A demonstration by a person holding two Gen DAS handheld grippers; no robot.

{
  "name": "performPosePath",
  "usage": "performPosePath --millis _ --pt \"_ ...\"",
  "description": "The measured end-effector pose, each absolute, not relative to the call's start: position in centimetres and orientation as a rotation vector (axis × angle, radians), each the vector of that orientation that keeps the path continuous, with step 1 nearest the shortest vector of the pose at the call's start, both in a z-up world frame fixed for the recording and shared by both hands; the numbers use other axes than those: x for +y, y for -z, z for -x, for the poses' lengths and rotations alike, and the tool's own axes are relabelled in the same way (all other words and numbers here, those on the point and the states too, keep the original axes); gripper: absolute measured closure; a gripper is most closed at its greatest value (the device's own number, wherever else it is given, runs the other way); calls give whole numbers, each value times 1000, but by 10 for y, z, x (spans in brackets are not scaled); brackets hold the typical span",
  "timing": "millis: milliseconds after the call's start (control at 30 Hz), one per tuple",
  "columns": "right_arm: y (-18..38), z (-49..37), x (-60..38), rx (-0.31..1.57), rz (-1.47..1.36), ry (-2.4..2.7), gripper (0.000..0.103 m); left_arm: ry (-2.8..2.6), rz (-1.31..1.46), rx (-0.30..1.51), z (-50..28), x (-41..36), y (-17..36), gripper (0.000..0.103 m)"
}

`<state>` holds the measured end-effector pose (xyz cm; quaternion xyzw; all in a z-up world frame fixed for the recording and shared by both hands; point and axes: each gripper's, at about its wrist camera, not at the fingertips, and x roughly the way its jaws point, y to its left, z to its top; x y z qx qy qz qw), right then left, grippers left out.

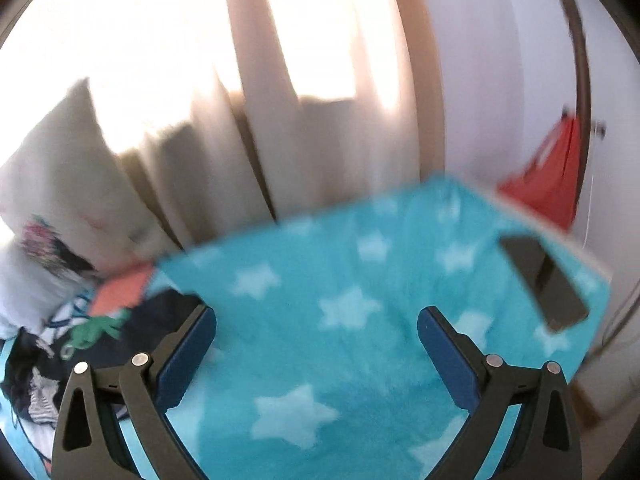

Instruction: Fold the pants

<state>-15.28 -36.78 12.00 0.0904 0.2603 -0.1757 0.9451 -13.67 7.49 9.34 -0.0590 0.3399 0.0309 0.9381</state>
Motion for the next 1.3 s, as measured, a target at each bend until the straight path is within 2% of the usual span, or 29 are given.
performPosePath --millis 167,233,267,333,400,433,500,567,700,833,1067,1167,1300 --pt "-126 144 -338 631 -183 219 1 -66 115 660 159 81 -111 21" --pt "-126 132 -321 676 -226 90 4 -66 118 665 164 86 -113 21" --pt "-126 129 -311 688 -240 39 7 -65 130 664 164 90 -114 23" --pt "-125 110 -283 726 -267 -95 10 -67 152 687 158 96 -114 37" --pt "-124 82 -247 778 -298 -271 25 -82 171 693 155 104 -112 43" --pt "-123 74 -234 799 -310 -314 29 -92 160 666 164 107 -111 46" --pt "-116 37 -201 868 -327 -385 45 -115 192 667 162 121 -110 46" --pt "-108 14 -177 897 -312 -382 49 -126 204 657 163 135 -108 46" --pt "-75 -51 -128 981 -245 -330 49 -170 190 659 158 153 -107 45" --pt "-50 -75 -98 1059 -322 -421 54 -175 211 673 150 174 -97 43" --pt "-41 4 -11 1189 -383 -966 53 -165 301 675 140 197 -86 43" --pt "-46 40 -7 1133 -257 -997 51 -141 333 675 143 196 -82 42" --pt "-65 64 -56 1017 -284 -932 48 -102 400 685 145 192 -77 42"
